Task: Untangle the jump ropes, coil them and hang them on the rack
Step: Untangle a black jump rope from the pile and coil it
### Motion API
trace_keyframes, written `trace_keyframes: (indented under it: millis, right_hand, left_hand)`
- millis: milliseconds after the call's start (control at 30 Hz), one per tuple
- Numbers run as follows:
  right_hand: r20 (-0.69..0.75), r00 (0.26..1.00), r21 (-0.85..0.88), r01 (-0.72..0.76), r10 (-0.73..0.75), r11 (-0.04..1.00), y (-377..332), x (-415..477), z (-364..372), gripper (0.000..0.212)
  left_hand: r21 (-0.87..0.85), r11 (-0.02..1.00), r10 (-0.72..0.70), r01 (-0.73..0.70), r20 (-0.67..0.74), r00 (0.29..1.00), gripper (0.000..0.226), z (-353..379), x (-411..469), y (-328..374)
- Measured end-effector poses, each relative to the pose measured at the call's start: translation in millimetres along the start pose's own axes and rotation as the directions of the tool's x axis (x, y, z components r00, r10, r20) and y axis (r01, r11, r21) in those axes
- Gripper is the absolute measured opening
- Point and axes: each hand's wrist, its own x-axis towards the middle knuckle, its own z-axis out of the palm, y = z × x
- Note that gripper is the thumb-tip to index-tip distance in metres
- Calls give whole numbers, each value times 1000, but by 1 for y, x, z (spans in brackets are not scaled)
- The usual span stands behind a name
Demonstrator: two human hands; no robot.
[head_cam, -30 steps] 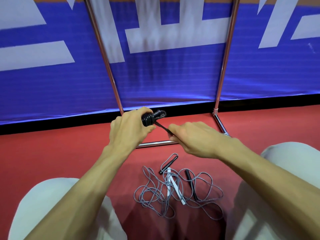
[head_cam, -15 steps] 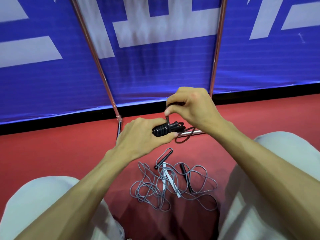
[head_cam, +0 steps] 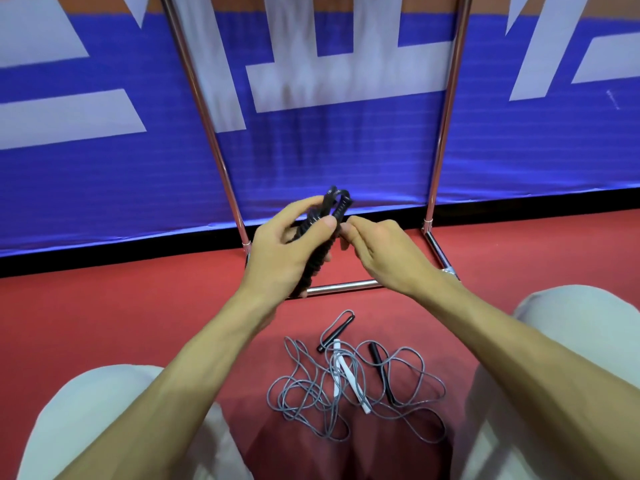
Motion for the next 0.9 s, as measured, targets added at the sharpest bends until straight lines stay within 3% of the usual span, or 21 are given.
trace_keyframes:
  millis: [67,167,333,467,567,733,900]
  right_hand:
    - [13,1000,-46,-3,4,999,-4,-1,-2,48]
    - [149,985,-139,-61,82,988,-6,-3,-8,52]
    - [341,924,-74,-160,176,984,-5,-7,-20,47]
    - [375,921,-227,-18,105,974,-3,-11,-28,35]
    - [359,933,-347,140,-7,927,-12,-13,-34,28]
    - [342,930,-326,252,-135,911,-15,-15,-42,21]
    - [403,867,-350,443,-294,825,-19,-19,-34,28]
  left_hand:
    - [-18,999,-36,36,-30,999,14,-1,3,0]
    - [127,992,-10,15,-39,999,16,-4,9,-9]
    - [316,949,27,0,-80,996,24,-14,19,-19]
    - [698,716,102,32,-150,983,34,-23,21,-19]
    - [815,579,68,19,-71,995,39,-21,22,-23]
    - [780,625,-47,-27,72,996,44,-16,23,-32]
    - [829,554,-128,-79,179,975,39,-13,21,-34]
